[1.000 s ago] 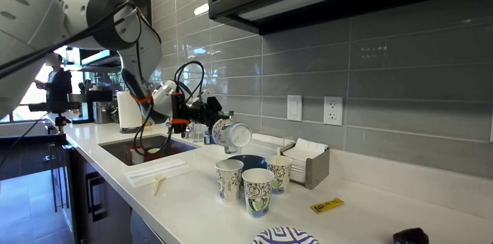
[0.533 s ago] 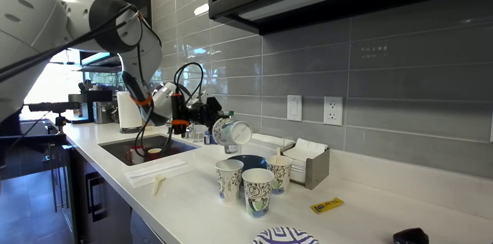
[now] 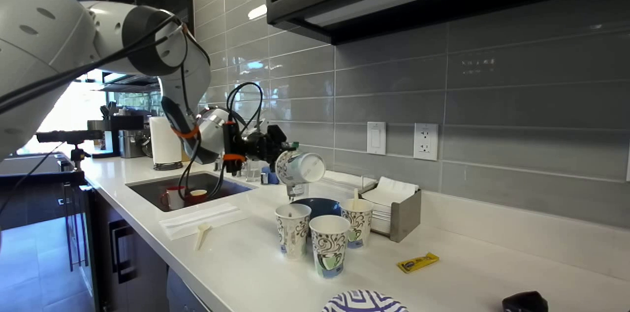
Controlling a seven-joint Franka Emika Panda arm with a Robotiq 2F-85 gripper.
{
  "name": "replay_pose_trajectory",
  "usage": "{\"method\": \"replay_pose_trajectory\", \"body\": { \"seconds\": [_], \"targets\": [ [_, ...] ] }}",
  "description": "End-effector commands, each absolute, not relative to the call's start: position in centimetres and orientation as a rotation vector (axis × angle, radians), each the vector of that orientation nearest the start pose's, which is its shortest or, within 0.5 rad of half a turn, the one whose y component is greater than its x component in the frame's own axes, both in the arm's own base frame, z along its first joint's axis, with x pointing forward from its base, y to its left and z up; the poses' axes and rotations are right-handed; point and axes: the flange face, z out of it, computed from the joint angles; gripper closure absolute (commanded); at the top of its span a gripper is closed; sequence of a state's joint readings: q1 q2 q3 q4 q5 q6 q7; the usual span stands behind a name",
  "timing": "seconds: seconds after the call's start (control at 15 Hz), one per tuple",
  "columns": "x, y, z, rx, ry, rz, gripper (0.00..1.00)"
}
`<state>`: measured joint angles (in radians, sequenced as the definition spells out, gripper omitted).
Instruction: Pick up the coffee up and pour the beans into the two coffee cups
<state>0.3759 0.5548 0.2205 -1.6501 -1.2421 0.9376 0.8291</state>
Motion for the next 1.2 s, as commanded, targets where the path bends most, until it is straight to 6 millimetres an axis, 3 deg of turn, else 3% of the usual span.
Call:
{"method": "replay_pose_trajectory", "body": {
  "seconds": [0.0, 0.4, 1.13],
  "targets": [
    [56.3, 19.8, 34.9, 1.503, -0.134, -0.057, 0.99],
    [57.1, 19.3, 35.3, 1.537, -0.151, -0.053, 0.99],
    [54.3, 16.2, 39.0, 1.634, -0.238, -0.024, 0.99]
  ]
}}
